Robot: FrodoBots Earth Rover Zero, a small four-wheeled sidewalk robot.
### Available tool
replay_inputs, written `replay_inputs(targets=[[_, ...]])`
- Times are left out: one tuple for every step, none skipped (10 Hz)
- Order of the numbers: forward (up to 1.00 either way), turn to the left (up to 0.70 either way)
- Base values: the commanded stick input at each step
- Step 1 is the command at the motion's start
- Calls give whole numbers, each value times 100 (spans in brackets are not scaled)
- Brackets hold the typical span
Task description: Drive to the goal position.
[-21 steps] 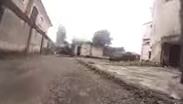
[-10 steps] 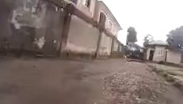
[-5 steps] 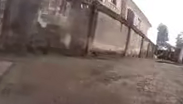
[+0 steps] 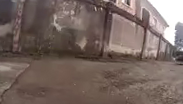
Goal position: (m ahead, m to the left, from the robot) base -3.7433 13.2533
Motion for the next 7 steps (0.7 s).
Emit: replay_inputs(targets=[[0, 45], [0, 45], [0, 45], [0, 45], [0, 45], [0, 45], [0, 27]])
